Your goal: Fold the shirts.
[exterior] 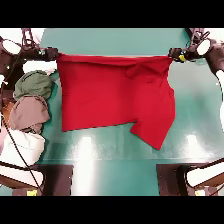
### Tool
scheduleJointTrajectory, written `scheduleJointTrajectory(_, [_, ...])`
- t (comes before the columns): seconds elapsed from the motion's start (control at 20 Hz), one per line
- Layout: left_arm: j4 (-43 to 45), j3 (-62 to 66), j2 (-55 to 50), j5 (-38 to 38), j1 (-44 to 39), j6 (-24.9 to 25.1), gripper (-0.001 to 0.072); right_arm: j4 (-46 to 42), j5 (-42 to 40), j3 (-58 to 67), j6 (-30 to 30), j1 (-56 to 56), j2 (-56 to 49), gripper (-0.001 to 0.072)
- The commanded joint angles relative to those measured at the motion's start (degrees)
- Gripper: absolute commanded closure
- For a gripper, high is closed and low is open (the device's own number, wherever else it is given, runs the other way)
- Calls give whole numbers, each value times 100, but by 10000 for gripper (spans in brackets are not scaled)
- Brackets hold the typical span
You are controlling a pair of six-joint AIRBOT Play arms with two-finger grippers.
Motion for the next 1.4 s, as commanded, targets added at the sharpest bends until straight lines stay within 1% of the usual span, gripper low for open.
scheduleJointTrajectory(0.0, [269,-4,-46,-236,7,409,682,-28,184,-7,9,48,-175,700])
scheduleJointTrajectory(0.15, [874,-4,-46,-1419,7,407,682,-31,1008,-7,-400,127,-157,700])
scheduleJointTrajectory(0.25, [1263,-7,-46,-2159,4,409,681,-33,1530,-9,-431,144,-162,700])
scheduleJointTrajectory(0.3, [1475,-7,-48,-2341,7,404,681,-138,1692,-9,-428,190,-162,700])
scheduleJointTrajectory(0.4, [1759,-33,-48,-2444,7,286,682,-350,1917,-9,-426,262,-162,700])
scheduleJointTrajectory(0.6, [1788,-522,-48,-2341,4,-50,680,-297,2245,-11,-426,293,-177,692])
scheduleJointTrajectory(0.65, [1788,-660,-48,-2380,4,-55,572,-293,2304,-11,-426,293,-177,624])
scheduleJointTrajectory(0.7, [1801,-748,-48,-2441,7,-157,289,-264,2365,-7,-426,293,-177,413])
scheduleJointTrajectory(0.75, [1856,-778,-46,-2500,7,-339,154,-238,2457,-7,-426,286,-173,341])
scheduleJointTrajectory(0.85, [2011,-737,-22,-2769,7,-719,167,-243,2776,-4,-428,286,-144,342])
scheduleJointTrajectory(0.9, [2118,-682,-2,-2986,15,-824,168,-247,2953,-7,-433,286,-85,343])
scheduleJointTrajectory(0.95, [2120,-643,48,-3209,63,-852,168,-240,3141,-7,-568,286,9,347])
scheduleJointTrajectory(1.05, [1985,-774,330,-3368,251,-962,168,9,3558,-9,-940,229,238,405])
scheduleJointTrajectory(1.15, [1593,-1384,905,-3272,476,-933,168,1108,3974,-9,-1285,37,507,405])
scheduleJointTrajectory(1.25, [1248,-2319,1561,-3147,651,-872,167,2017,4175,-9,-1458,-223,717,404])
scheduleJointTrajectory(1.35, [1137,-3344,2122,-3075,807,-885,168,2455,4218,-9,-1528,-402,846,405])
